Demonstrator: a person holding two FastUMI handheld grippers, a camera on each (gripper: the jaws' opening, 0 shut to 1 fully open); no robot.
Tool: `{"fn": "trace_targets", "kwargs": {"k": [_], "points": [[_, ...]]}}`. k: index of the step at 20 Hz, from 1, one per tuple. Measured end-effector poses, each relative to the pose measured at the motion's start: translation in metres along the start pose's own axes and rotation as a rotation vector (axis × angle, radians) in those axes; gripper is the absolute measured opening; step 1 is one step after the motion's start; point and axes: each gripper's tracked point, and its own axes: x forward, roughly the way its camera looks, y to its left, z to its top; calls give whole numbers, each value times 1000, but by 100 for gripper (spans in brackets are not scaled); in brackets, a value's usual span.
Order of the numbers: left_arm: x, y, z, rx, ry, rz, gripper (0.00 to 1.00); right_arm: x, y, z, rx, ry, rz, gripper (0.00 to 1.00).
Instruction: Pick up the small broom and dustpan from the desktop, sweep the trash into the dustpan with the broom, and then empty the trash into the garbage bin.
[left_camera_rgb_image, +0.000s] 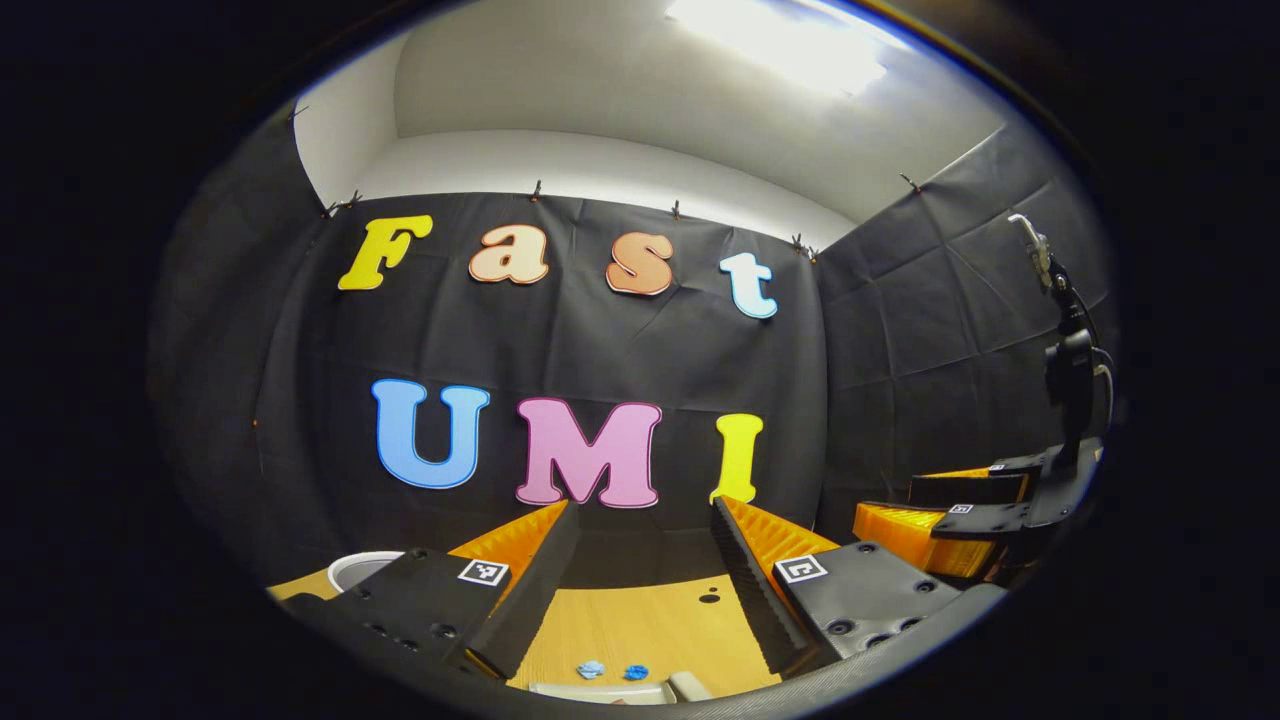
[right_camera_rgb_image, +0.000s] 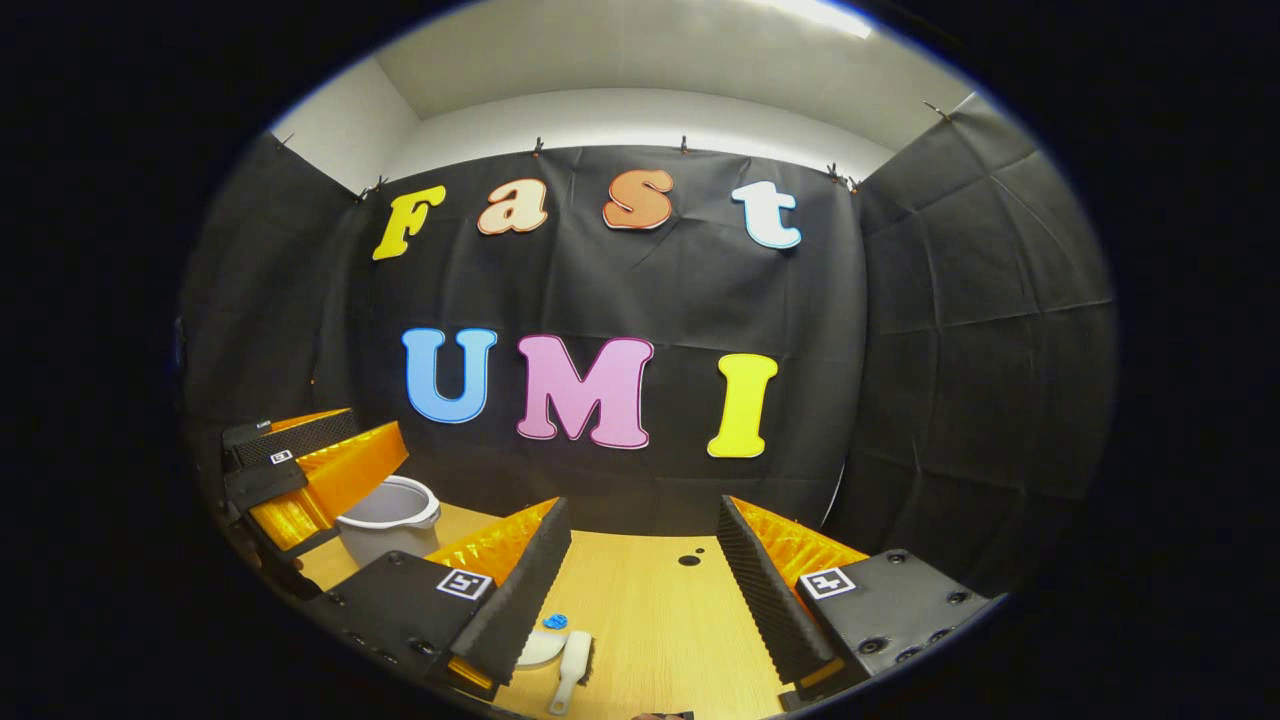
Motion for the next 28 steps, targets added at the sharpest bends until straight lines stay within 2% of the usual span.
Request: {"fn": "trace_targets", "kwargs": {"k": [1,2,7,14,18,21,22,23,24,25,28], "points": [[-1,2,0,-4,4,3,79,0,1,0,-1,0,2,95],[-2,2,-3,-11,9,4,78,1,1,0,-3,0,4,92],[-5,7,-17,-3,58,-14,79,6,15,-5,-5,1,19,92],[-3,8,-40,-39,127,4,79,23,37,-19,-39,9,82,92],[8,12,-59,-38,179,36,79,45,40,-41,-8,65,113,95],[18,13,-86,-51,277,48,79,69,45,-69,21,143,148,95],[21,17,-97,-56,319,63,79,76,48,-82,30,179,169,92],[23,18,-106,-71,360,70,79,83,50,-96,37,216,189,95],[25,17,-115,-88,396,77,79,89,51,-109,49,253,207,92],[28,19,-124,-101,434,87,79,95,55,-119,71,283,232,95],[27,19,-164,-84,599,100,80,107,52,-161,136,382,256,95]]}}
